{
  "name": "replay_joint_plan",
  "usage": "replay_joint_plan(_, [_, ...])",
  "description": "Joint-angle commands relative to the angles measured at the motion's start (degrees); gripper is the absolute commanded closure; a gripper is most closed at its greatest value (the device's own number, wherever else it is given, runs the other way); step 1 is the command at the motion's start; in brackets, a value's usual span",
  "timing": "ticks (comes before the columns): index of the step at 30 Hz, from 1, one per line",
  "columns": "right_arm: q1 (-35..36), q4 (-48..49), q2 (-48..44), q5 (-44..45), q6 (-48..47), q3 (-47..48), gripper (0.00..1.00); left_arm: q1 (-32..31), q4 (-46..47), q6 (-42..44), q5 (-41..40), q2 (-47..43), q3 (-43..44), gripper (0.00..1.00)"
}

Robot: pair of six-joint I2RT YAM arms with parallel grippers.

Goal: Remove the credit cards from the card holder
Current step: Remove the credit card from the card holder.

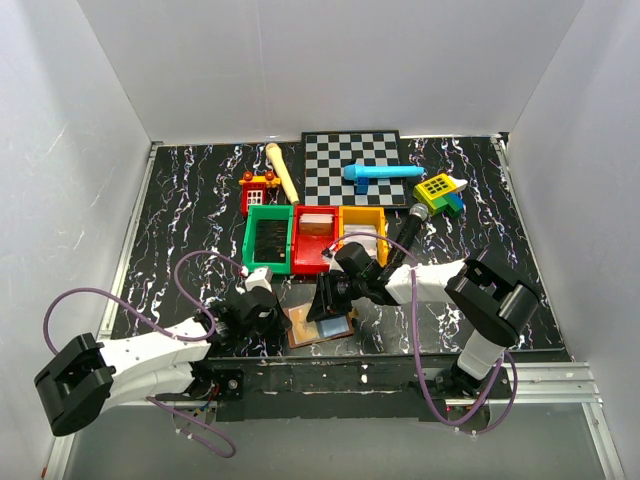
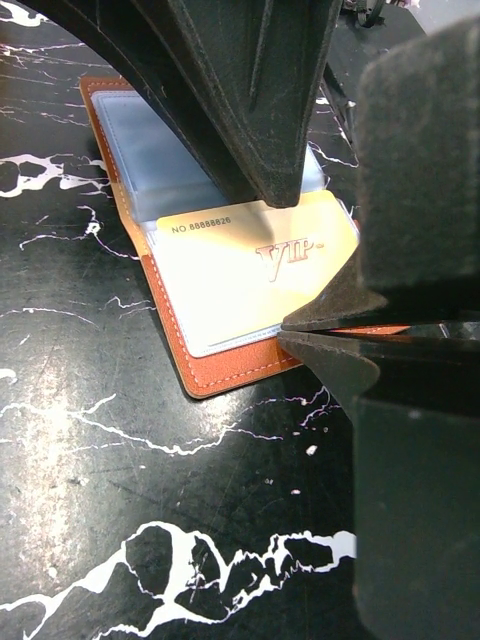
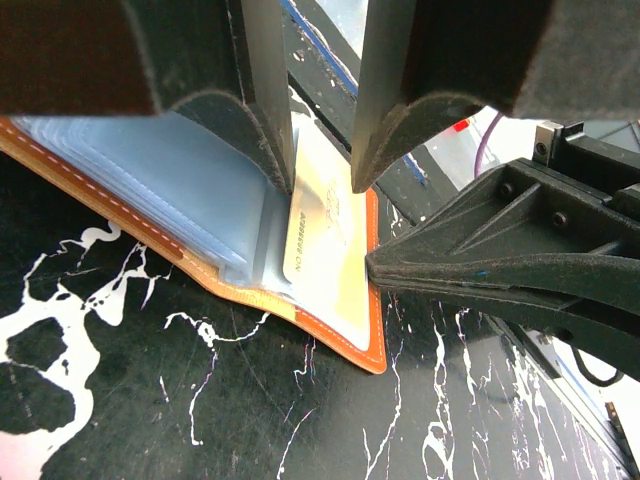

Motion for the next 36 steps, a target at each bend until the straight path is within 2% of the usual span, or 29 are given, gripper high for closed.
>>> replay_joint_plan(1, [0.3, 2.6, 0.2, -1.1, 0.3, 0.2, 0.63, -0.1, 0.7, 0.4, -0.2, 2.0, 0.3, 1.00])
replay_joint_plan(6, [0.3, 6.8, 0.0, -3.1, 2.4, -1.1, 0.63, -0.1, 1.9, 0.8, 0.7, 5.1, 0.8, 1.00])
replay_joint_plan(18, [0.3, 15.9, 0.7, -4.4, 6.6, -4.0, 0.59, -0.1, 2.7, -0.1, 0.9, 5.2, -0.3, 1.00])
replay_joint_plan(36, [0.3, 20.1, 1.3, -5.2, 8.5, -4.2, 0.55, -0.1, 4.1, 0.2, 1.8, 5.1, -1.3, 1.00])
